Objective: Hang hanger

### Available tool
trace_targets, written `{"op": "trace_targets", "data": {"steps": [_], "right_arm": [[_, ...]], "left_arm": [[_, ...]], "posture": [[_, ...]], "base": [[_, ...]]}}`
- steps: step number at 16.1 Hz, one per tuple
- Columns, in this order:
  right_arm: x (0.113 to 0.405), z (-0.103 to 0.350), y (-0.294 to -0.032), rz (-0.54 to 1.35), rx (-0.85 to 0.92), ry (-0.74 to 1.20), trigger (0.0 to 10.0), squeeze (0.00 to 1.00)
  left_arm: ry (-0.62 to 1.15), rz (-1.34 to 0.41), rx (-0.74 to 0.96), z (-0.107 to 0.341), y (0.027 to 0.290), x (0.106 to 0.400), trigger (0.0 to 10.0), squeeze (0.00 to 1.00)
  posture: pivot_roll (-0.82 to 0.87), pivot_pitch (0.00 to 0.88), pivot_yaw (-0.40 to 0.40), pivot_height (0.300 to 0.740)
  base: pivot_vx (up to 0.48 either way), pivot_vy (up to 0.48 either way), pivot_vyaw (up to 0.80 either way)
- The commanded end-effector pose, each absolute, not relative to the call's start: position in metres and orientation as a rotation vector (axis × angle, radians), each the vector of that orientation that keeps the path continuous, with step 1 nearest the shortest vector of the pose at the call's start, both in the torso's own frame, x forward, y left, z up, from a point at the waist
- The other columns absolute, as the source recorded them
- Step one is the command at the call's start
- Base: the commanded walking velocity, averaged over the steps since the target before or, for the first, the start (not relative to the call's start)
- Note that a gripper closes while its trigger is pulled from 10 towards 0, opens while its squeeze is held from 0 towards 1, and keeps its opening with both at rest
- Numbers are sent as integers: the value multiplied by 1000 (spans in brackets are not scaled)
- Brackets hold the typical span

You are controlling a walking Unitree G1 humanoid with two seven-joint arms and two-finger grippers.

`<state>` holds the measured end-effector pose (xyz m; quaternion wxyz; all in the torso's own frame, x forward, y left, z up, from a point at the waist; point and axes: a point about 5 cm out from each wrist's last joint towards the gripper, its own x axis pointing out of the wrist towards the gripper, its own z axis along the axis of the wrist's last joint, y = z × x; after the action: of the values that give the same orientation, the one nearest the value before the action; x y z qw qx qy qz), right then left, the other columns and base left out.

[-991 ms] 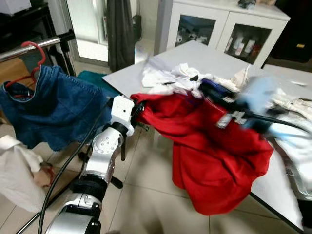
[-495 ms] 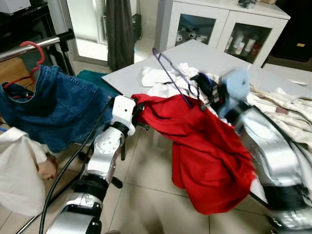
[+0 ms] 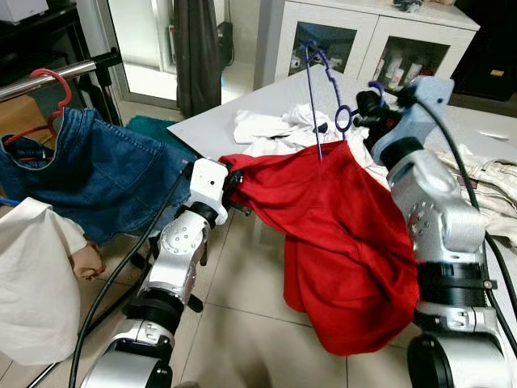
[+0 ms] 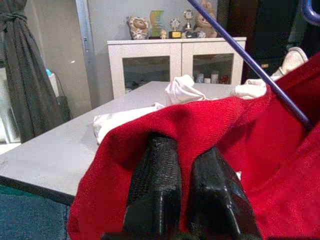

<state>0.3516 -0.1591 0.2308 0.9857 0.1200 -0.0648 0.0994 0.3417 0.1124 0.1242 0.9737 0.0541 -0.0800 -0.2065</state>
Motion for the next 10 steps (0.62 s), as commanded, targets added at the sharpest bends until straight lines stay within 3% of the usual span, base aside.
{"op": "trace_targets", "data": {"steps": [1, 3, 6, 8, 10], "right_arm": [[352, 222, -156, 214, 318, -72, 10000, 0], [348, 214, -139, 303, 495, -53, 10000, 0], [335, 207, -105, 525, 566, -42, 10000, 0], [333, 215, -102, 546, 621, -108, 10000, 0], [339, 221, -115, 448, 693, -165, 10000, 0]], "left_arm": [[-169, -424, 117, 128, 108, 344, 10000, 0], [-168, -422, 117, 128, 108, 344, 10000, 0], [-169, -423, 118, 129, 107, 345, 10000, 0], [-170, -421, 119, 129, 107, 345, 10000, 0], [-170, -420, 119, 129, 107, 345, 10000, 0]], "posture": [[-4, 0, -69, 740], [-7, 0, -68, 740], [-9, 0, -65, 740], [-5, 0, -66, 740], [-1, 0, -69, 740]], "base": [[0, 0, 0], [0, 0, 0], [0, 0, 0], [0, 0, 0], [0, 0, 0]]}}
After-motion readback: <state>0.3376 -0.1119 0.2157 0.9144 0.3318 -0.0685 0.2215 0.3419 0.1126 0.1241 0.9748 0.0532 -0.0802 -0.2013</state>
